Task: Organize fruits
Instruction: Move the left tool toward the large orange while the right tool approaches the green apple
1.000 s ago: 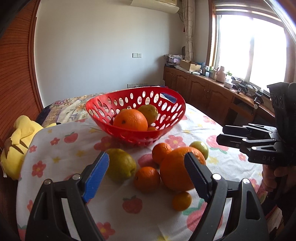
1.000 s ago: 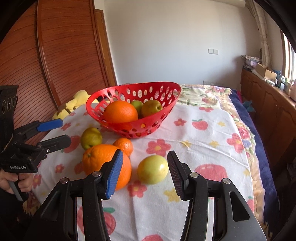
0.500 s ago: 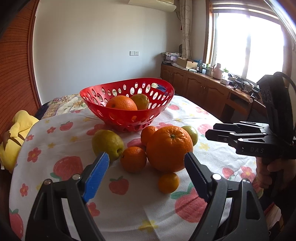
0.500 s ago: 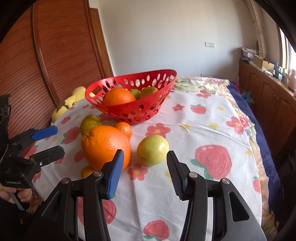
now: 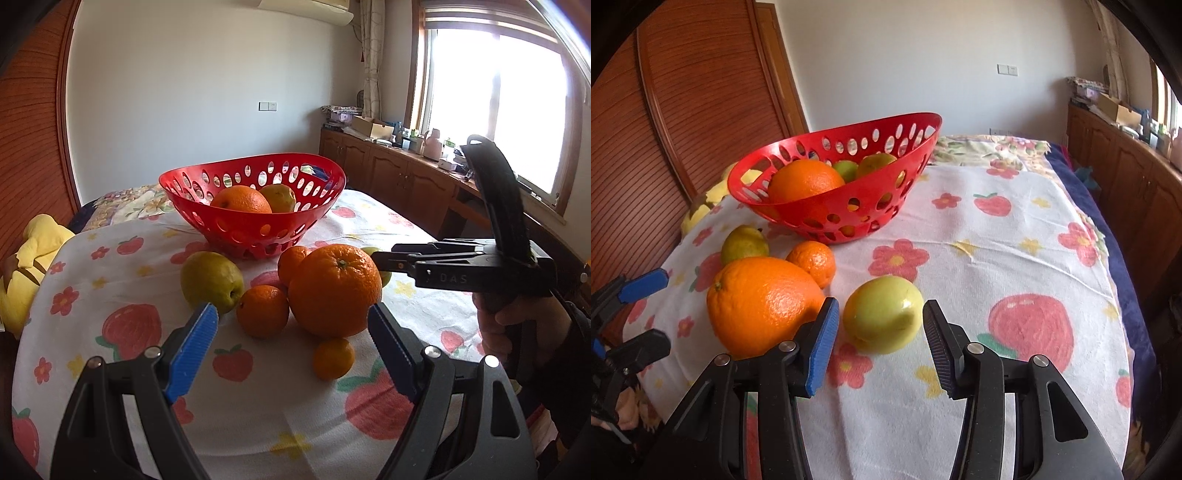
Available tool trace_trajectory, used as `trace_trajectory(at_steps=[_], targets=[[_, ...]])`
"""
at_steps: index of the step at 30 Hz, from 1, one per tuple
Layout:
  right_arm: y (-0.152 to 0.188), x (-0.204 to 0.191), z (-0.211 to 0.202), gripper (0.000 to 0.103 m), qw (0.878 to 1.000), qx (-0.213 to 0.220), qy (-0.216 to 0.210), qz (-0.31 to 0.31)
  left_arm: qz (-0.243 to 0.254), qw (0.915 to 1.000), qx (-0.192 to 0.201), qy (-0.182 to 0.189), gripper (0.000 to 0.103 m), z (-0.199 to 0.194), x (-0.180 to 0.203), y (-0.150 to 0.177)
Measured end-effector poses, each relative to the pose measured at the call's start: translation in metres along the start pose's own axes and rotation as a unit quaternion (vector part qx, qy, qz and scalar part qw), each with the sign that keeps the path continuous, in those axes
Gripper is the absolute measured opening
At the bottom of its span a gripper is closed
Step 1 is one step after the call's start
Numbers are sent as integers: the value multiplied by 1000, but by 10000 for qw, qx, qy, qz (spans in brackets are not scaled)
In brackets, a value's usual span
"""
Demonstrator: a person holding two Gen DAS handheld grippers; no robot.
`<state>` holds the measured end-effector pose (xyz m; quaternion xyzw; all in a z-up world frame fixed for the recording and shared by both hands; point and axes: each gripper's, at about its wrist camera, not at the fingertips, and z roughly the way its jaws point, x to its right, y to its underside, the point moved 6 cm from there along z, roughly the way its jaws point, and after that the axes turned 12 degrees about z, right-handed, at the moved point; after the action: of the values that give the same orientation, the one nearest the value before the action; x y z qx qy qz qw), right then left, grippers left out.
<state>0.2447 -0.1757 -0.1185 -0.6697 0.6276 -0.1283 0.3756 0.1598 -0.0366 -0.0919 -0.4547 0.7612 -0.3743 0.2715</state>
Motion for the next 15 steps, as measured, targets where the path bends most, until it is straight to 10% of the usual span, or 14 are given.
trace_trajectory(at_steps=[15], targets=[[-2,4,21,54,9977,-424,-318,417,-151,9999,39,22,84,1,-7,3]])
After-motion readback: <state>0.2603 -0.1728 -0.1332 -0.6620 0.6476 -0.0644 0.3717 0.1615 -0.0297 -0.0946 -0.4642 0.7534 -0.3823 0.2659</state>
